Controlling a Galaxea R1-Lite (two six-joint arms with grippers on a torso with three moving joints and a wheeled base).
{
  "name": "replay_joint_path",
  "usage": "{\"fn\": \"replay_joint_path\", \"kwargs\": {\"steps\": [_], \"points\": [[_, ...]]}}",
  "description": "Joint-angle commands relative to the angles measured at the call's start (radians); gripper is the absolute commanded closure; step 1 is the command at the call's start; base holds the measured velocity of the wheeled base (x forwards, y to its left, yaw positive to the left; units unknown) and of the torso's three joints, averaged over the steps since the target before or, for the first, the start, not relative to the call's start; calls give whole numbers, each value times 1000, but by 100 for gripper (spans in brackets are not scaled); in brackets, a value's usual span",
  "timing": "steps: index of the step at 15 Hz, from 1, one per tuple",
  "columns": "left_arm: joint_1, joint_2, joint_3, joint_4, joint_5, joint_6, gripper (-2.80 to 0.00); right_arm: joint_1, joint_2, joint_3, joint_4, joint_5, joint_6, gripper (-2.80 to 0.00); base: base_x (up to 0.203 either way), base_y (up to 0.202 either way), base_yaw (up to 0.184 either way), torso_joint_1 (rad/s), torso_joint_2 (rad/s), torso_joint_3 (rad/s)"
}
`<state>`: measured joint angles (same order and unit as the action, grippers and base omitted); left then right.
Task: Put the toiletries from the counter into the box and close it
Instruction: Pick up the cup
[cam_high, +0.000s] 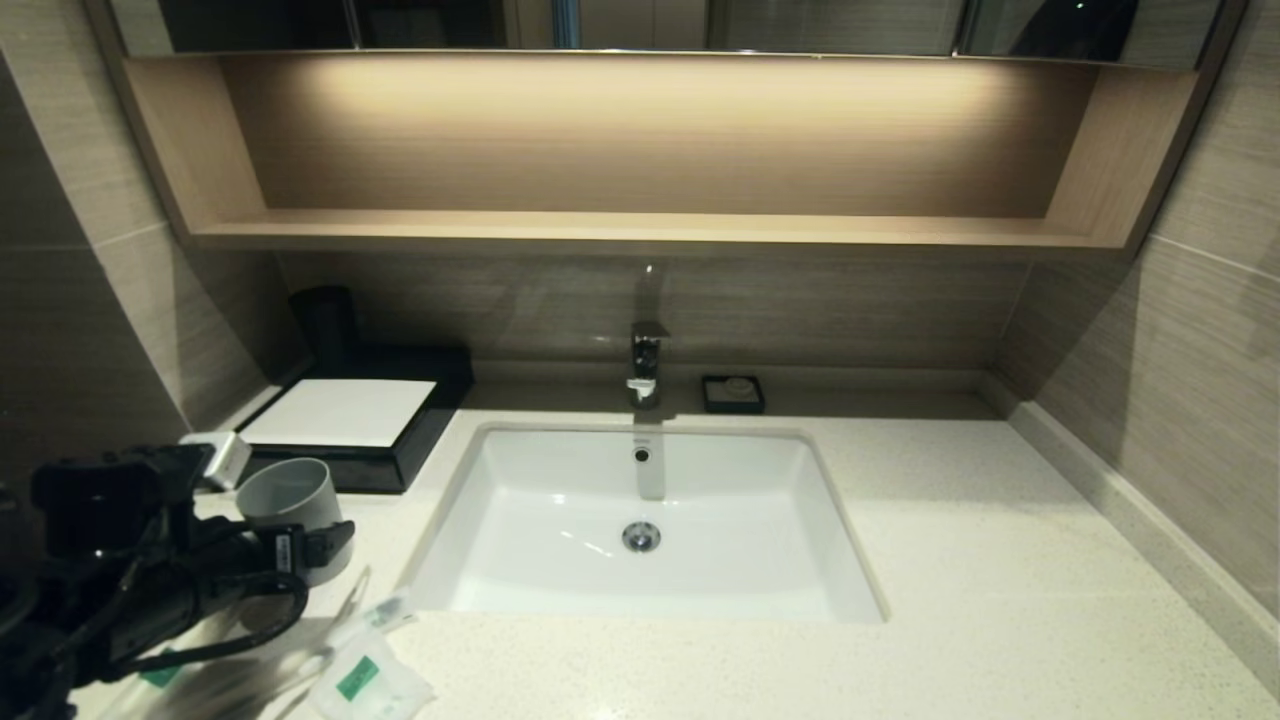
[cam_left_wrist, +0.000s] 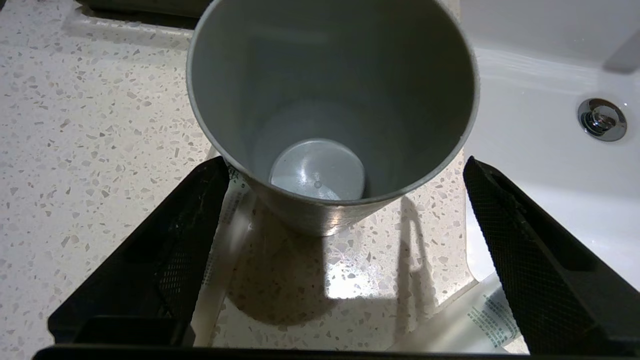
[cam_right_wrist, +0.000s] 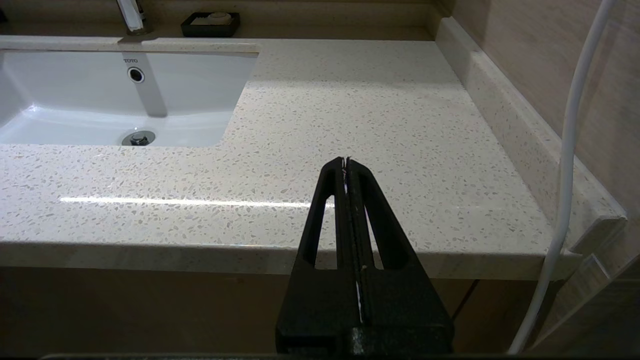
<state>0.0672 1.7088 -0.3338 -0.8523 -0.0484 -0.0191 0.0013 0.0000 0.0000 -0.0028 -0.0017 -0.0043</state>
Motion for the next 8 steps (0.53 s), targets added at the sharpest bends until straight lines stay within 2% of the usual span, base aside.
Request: {"fn": "replay_joint_path", "kwargs": {"steps": [1, 8], "points": [[0, 11, 4, -11, -1, 0, -280, 0, 0, 1, 0, 0, -1, 0, 0, 0, 0, 0, 0, 0], [0, 47, 11, -79, 1, 0, -280, 0, 0, 0, 0, 0, -1, 0, 0, 0, 0, 0, 0, 0]]}}
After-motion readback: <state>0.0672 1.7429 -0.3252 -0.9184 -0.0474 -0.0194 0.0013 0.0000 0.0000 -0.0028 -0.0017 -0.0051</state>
